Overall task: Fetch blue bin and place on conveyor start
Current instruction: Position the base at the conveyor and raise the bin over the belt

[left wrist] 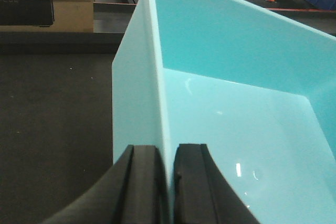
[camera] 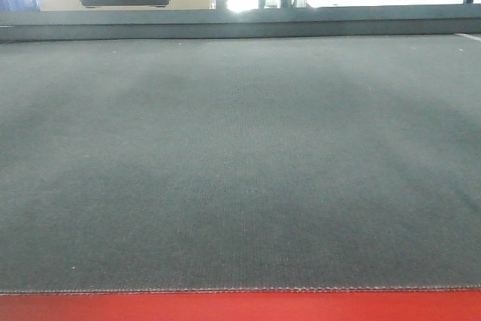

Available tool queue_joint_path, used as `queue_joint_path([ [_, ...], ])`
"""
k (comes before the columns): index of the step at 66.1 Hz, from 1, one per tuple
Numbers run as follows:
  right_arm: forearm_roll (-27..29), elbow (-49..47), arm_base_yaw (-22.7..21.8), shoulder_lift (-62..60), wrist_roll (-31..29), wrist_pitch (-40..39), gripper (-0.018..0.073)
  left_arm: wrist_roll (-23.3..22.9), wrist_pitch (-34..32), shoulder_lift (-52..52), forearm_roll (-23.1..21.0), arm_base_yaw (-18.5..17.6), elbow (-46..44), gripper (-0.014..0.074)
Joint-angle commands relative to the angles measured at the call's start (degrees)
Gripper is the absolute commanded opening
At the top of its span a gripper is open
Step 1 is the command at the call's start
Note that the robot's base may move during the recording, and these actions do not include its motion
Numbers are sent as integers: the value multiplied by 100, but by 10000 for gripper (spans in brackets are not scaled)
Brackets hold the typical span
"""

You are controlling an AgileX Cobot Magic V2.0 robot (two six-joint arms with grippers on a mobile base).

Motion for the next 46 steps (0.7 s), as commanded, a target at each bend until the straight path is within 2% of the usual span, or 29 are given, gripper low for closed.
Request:
queue_joint_path([
  [1, -212, -36, -33, -49, -169, -137, -153, -20, -380, -119, -28, 12, -63, -111],
  [37, -212, -36, -33, -49, -169, -266, -153, -20, -387, -119, -35, 12, -63, -111],
  [42, -212, -124, -33, -71, -169, -14, -153, -20, -18, -119, -77, 12, -63, -111],
  [46, -212, -169, -33, -141, -169, 266, -153, -20, 564, -133, -77, 12, -63, -111],
])
